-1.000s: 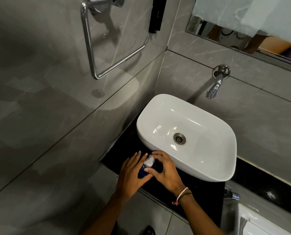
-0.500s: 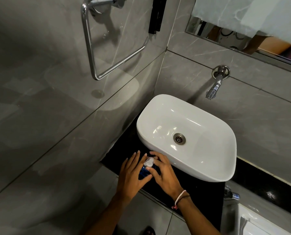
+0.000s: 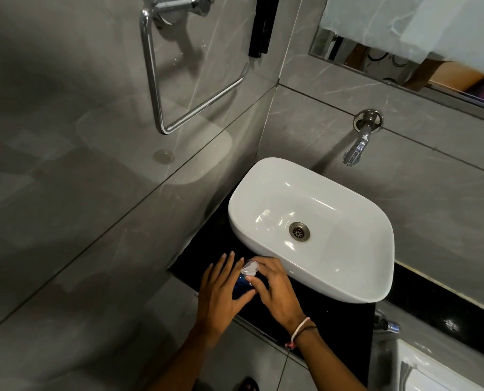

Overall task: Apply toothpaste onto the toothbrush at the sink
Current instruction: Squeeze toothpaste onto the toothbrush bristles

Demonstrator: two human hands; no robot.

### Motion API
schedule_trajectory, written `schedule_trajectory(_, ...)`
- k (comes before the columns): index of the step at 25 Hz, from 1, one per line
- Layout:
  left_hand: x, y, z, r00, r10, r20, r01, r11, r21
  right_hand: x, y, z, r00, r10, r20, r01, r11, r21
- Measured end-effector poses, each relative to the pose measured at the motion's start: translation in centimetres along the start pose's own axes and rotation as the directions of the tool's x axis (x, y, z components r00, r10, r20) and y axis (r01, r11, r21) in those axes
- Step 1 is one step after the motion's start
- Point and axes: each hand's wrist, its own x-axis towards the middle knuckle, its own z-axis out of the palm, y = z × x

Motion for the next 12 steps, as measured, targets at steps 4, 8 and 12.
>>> schedule_trajectory(4, 0.07, -0.01, 0.11, 1.0, -0.003, -0.009, 0.003, 0.999, 0.038, 0.51, -0.31, -0.23, 1.0, 0.02, -0.004, -0.021, 0.998, -0.063)
schedule_trajectory(8, -0.21, 0.35, 0.61, 0.999, -0.028, -0.019, 0.028, 0.999, 0.043, 0.3, -0.04, -0.43, 1.0, -0.007, -0.015, 0.006, 0.998, -0.068)
schedule_trajectory(12, -0.07, 0.08, 0.57, 0.999, -0.006, -0.034, 0.008, 0.998, 0.06, 0.2, -0.97, -0.1, 0.998, 0.023, -0.065, -0.03, 0.994, -0.101)
